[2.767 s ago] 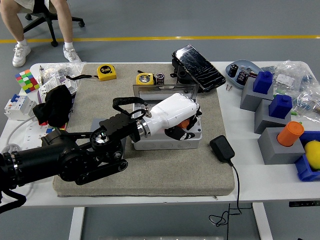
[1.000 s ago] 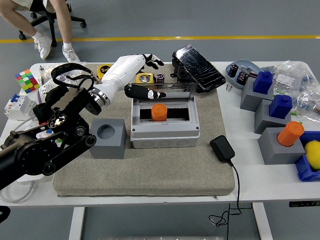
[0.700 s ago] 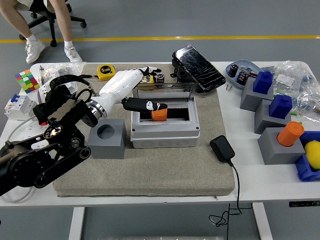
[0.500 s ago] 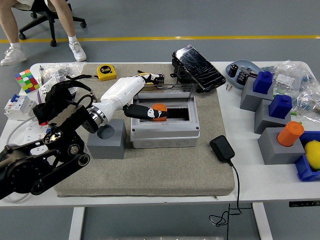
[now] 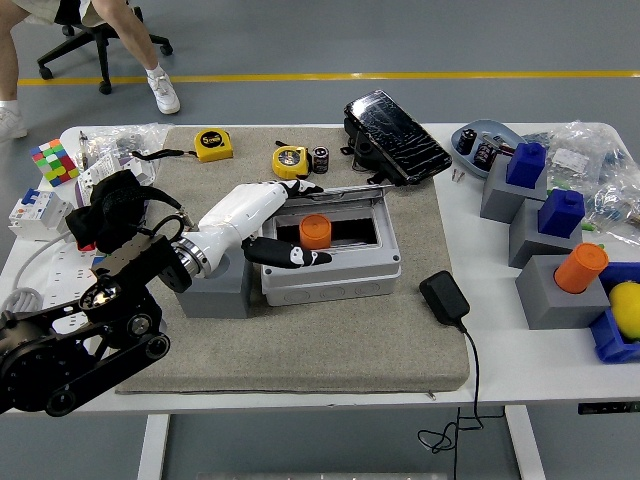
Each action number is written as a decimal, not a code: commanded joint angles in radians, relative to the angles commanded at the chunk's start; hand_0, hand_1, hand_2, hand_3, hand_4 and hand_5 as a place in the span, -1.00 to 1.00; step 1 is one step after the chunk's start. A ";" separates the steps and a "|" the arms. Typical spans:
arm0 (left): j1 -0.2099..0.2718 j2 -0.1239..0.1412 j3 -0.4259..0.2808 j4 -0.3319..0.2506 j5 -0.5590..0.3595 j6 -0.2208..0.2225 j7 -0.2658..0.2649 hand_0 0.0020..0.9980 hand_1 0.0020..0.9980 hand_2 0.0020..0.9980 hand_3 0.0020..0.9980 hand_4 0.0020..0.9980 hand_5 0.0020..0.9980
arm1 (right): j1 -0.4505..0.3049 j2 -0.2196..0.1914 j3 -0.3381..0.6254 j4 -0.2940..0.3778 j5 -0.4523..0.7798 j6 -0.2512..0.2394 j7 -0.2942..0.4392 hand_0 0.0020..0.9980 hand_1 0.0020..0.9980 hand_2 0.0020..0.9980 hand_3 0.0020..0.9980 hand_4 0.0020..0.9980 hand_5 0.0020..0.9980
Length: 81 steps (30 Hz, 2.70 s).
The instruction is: Fetch the battery,place it into the box,close the lid of the box
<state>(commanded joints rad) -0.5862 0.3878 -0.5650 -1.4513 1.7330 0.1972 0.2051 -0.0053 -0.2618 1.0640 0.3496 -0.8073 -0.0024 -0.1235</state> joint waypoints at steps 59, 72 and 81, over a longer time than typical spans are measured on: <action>0.273 -0.033 -0.580 0.032 -0.458 0.217 -0.339 0.18 0.50 0.46 0.53 1.00 0.17 | 0.001 0.003 0.008 0.001 -0.006 -0.002 0.000 0.29 0.35 0.38 0.27 0.99 0.11; 0.340 -0.067 -0.705 0.040 -0.705 0.249 -0.459 0.06 0.41 0.39 0.48 1.00 0.16 | 0.038 0.008 0.001 -0.004 -0.004 0.000 0.000 0.29 0.35 0.38 0.27 0.99 0.11; 0.382 -0.059 -0.732 0.037 -0.692 0.227 -0.442 0.05 0.41 0.39 0.48 1.00 0.16 | 0.025 0.002 0.014 -0.009 -0.013 -0.004 0.000 0.29 0.35 0.38 0.27 0.99 0.11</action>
<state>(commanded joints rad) -0.2045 0.3290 -1.2966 -1.4147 1.0411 0.4242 -0.2370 0.0200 -0.2598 1.0779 0.3408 -0.8199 -0.0062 -0.1237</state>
